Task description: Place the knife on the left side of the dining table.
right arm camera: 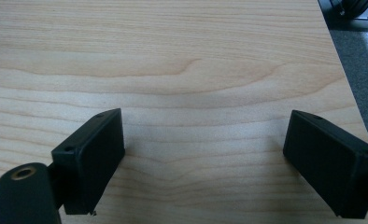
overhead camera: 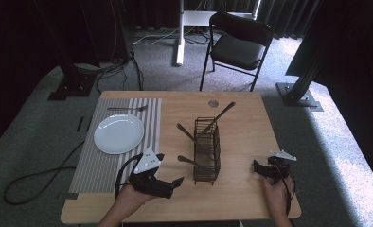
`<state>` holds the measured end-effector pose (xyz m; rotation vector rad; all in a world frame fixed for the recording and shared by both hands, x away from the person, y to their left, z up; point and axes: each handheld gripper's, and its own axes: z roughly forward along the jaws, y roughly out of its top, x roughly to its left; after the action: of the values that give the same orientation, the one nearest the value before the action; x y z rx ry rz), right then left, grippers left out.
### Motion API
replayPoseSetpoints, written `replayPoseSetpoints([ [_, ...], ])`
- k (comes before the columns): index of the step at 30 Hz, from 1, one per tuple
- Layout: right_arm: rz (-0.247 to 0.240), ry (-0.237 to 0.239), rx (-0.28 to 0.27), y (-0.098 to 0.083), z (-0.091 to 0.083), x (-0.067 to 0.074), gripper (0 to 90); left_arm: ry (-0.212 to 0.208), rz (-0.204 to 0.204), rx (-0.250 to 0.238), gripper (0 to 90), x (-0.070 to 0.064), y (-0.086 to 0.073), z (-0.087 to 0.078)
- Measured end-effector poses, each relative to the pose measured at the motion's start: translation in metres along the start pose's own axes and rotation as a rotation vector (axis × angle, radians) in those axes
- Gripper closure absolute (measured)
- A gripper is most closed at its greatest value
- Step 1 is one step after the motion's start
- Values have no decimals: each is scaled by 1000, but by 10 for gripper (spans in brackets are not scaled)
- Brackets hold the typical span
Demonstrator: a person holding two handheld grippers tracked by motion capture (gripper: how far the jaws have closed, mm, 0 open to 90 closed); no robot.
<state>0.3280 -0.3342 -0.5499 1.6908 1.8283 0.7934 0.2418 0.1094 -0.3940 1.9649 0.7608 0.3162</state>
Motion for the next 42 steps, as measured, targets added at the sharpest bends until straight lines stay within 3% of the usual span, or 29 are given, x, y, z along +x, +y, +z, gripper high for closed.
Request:
replayPoseSetpoints([
  [4,0,0,-1,0,0,0,120,-14,-20,-8,28,-2,6,7],
  [8,0,0,-1,0,0,0,120,15,-44,-31,66,-3,10,13],
  [14,1,-1,0,0,0,0,120,34,-92,-70,237,-3,12,19],
  [21,1,-1,1,0,0,0,121,2,-80,-69,556,-6,8,28],
  [23,0,-1,1,0,0,0,121,3,-100,-68,630,-6,8,29],
  [29,1,-1,0,0,0,0,121,12,-104,-78,748,-3,5,30],
  [32,2,0,0,0,0,0,121,20,-82,-80,753,-4,5,30],
  [35,1,-1,0,0,0,0,121,21,-91,-83,756,-3,6,31],
  [42,0,-1,-1,0,0,0,121,22,-53,-81,758,-7,18,37],
])
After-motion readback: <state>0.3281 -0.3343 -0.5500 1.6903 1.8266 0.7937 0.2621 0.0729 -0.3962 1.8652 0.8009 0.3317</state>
